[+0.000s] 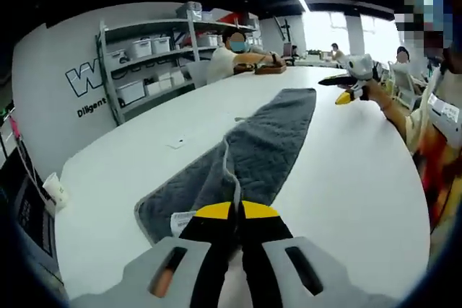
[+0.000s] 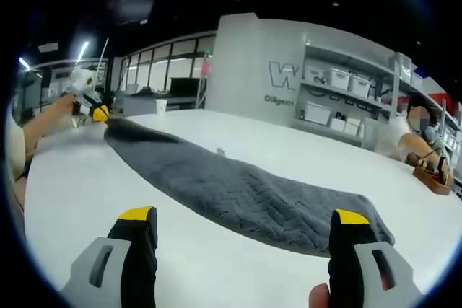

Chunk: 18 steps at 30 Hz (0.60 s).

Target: Open the folded towel by lifting each exposed corner and separating the folded layers until the towel lies flat within the target outline without major curled edges

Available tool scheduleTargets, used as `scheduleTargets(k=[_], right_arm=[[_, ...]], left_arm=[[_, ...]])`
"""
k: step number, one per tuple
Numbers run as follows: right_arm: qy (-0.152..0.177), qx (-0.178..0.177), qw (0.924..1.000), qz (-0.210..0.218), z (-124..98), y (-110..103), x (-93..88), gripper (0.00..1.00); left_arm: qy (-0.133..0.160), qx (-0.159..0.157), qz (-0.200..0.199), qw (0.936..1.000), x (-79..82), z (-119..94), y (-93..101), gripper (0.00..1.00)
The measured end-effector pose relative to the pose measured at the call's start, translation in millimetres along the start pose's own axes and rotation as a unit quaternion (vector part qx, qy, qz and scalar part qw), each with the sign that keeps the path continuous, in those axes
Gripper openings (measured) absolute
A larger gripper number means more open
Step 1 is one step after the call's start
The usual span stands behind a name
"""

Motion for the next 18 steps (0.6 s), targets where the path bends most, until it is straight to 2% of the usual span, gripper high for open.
scheduleTargets(k=[2,9,18], right_arm=[[-0.001,0.001,1.0000,-0.001,0,-1,-0.1,0.99],[-0.003,0.000,1.0000,-0.001,1,0,-0.8,0.99],[-0.004,-0.002,1.0000,0.001,0,2,-1.3,0.99]], left_arm=[[0.012,-0.010,-0.009,0.9998,-2.7,-8,2.9,0.03],[0.020,-0.018,0.000,0.9997,-9.4,-27,9.7,0.03],[-0.016,-0.026,0.013,0.9995,-25.1,-34,15.5,0.03]])
Point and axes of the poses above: the point that each gripper's makers call its tool centre point, and the gripper's own axes: z roughly forward along the fingers, y roughly to its right, x roughly out of its top, the point moved 9 cm from there along -z, roughly backward along the fingers, and after that the axes turned 3 degrees about x, right-handed, at the moved point
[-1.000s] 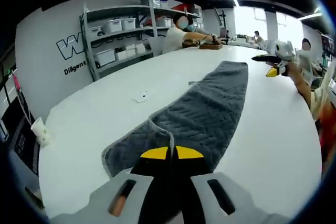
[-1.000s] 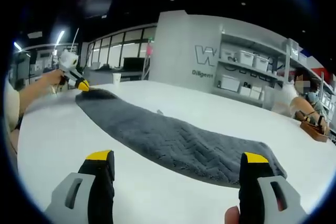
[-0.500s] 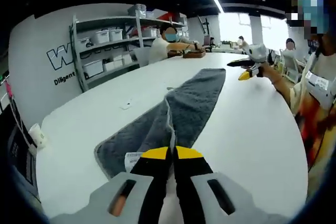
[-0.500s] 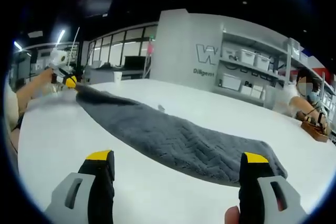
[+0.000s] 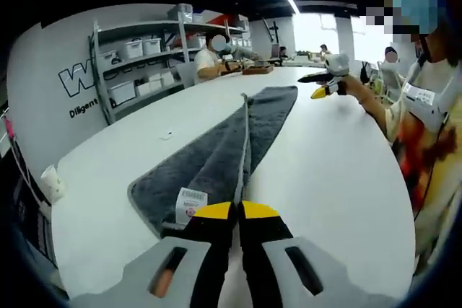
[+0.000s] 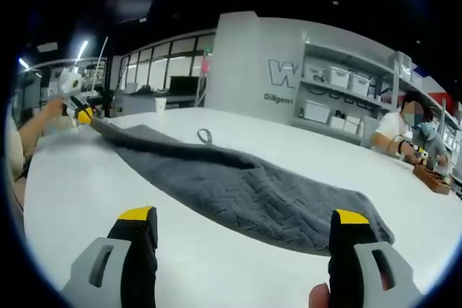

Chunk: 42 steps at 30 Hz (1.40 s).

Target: Open the folded towel by lifting each exposed corner and separating the folded layers until the towel lies flat within the target outline without major curled edges

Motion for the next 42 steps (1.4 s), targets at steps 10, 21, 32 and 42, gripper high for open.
scheduleTargets(k=[10,21,32,42], right_arm=[[-0.004,0.003,1.0000,-0.003,1,-1,-0.4,0.99],[-0.009,0.003,1.0000,-0.002,2,0,-2.1,0.99],[-0.010,-0.002,0.9999,0.003,1,1,-2.9,0.99],[-0.011,0.001,0.9999,0.005,2,0,-3.1,0.99]], left_arm=[[-0.028,-0.013,-0.001,0.9995,-16.1,-5,6.1,0.03],[-0.039,-0.030,-0.017,0.9986,-31.9,8,17.6,0.12],[0.014,-0.043,-0.043,0.9980,-22.4,11,27.6,0.42],[0.056,-0.024,-0.087,0.9943,-4.4,25,32.6,1.00]])
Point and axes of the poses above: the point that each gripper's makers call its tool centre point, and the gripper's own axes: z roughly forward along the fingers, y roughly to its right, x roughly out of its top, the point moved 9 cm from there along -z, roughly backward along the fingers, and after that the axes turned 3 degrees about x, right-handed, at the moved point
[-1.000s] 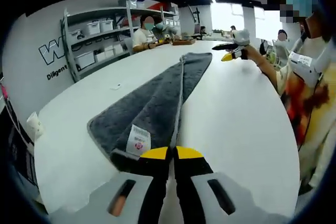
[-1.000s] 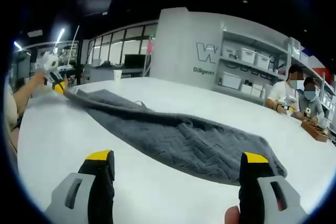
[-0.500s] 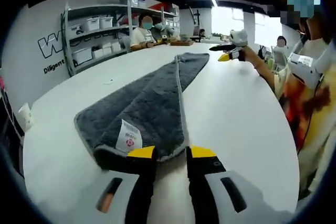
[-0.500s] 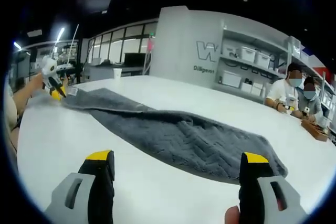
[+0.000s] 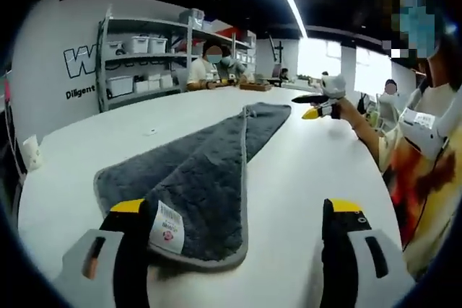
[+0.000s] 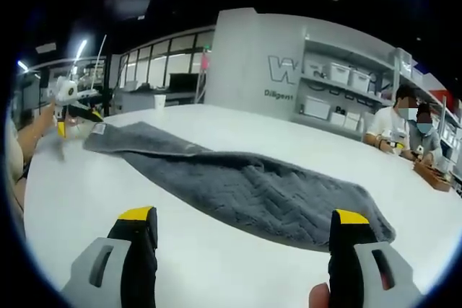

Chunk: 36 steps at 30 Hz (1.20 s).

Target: Open the folded towel by lifting each exposed corner and separating the folded layers until the towel lies flat within the target outline without major curled edges

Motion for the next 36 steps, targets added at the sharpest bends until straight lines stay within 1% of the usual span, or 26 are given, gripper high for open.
scheduleTargets(k=[5,7,11,12,13,15,18,19,21,22,24,26,28,30,32,34,35,36], right_arm=[[-0.006,0.002,1.0000,0.001,3,0,-1.8,0.99],[-0.010,0.005,0.9999,0.000,4,-1,-2.5,0.99],[-0.013,0.014,0.9998,-0.009,5,-1,-1.7,0.99],[-0.012,0.016,0.9998,-0.009,5,0,-1.2,0.99],[-0.004,0.020,0.9997,-0.013,5,3,-0.2,0.99],[0.003,0.016,0.9999,0.002,5,13,0.5,0.99],[0.008,0.011,0.9999,-0.004,3,26,3.3,0.99],[0.014,0.009,0.9999,-0.003,2,31,5.1,0.99],[0.022,0.010,0.9997,0.003,-1,46,8.1,0.99],[0.022,0.008,0.9997,0.005,-2,53,9.3,0.99],[0.024,-0.005,0.9997,0.005,-3,70,12.3,0.99],[0.017,-0.022,0.9996,0.000,-4,87,14.3,0.99],[0.013,-0.026,0.9995,-0.009,-3,99,15.7,0.99],[0.019,-0.027,0.9993,-0.015,-1,112,17.4,0.99],[0.029,-0.027,0.9992,-0.004,3,124,18.5,0.99],[0.032,-0.026,0.9991,0.005,7,134,18.3,0.96],[0.035,-0.027,0.9990,0.008,10,140,18.2,0.93],[0.036,-0.029,0.9989,0.010,12,144,18.2,0.87]], left_arm=[[0.030,0.005,-0.015,0.9994,8.1,2,-0.1,1.00],[0.040,0.008,-0.011,0.9991,11.1,3,0.4,1.00],[0.050,0.012,-0.012,0.9986,13.6,5,0.5,1.00],[0.051,0.014,-0.013,0.9985,13.4,6,-0.3,1.00],[0.051,0.015,-0.014,0.9985,13.0,6,-1.6,1.00],[0.045,0.018,-0.016,0.9987,10.5,7,-3.0,1.00],[0.028,0.022,-0.018,0.9992,4.9,9,-3.2,1.00],[0.022,0.022,-0.016,0.9994,2.9,9,-3.2,1.00],[0.016,0.023,-0.012,0.9996,0.1,10,-3.1,1.00],[0.015,0.023,-0.010,0.9996,-0.8,11,-2.8,1.00],[0.016,0.021,-0.011,0.9996,-1.4,11,-2.7,1.00],[0.018,0.018,-0.012,0.9996,-1.4,12,-2.5,1.00],[0.017,0.020,-0.010,0.9996,-1.1,12,-3.3,1.00],[0.017,0.020,-0.009,0.9996,-0.7,12,-3.3,1.00],[0.017,0.020,-0.008,0.9996,-0.1,11,-1.3,1.00],[0.017,0.019,-0.007,0.9997,-0.1,12,1.7,1.00],[0.017,0.019,-0.007,0.9996,-0.1,12,2.2,1.00],[0.017,0.020,-0.008,0.9996,-0.1,12,2.7,1.00]])
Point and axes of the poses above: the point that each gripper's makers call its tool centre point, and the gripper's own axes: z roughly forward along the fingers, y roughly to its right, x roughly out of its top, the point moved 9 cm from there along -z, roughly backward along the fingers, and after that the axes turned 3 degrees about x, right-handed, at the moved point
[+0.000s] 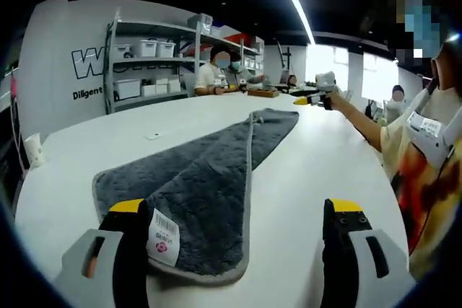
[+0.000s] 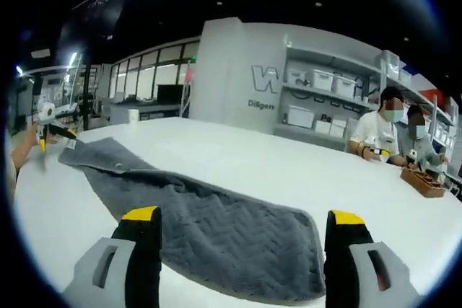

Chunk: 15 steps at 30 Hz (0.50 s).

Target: Open the folded towel by lifting each exposed corner and separating the folded layers until the towel lies flat within the target outline without major curled edges

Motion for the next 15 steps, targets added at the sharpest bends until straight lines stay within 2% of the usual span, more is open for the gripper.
scheduleTargets(k=[3,9,15], right_arm=[[-0.007,-0.010,0.9999,0.008,9,19,-1.6,0.73],[-0.043,-0.019,0.9988,0.017,22,45,-7.2,0.57],[-0.062,-0.013,0.9979,0.015,41,62,-5.5,0.49]], left_arm=[[0.002,0.005,-0.001,1.0000,0.5,-1,0.1,1.00],[0.012,0.006,-0.006,0.9999,2.5,-5,1.1,1.00],[0.010,0.011,-0.003,0.9999,1.6,-5,2.3,1.00]])
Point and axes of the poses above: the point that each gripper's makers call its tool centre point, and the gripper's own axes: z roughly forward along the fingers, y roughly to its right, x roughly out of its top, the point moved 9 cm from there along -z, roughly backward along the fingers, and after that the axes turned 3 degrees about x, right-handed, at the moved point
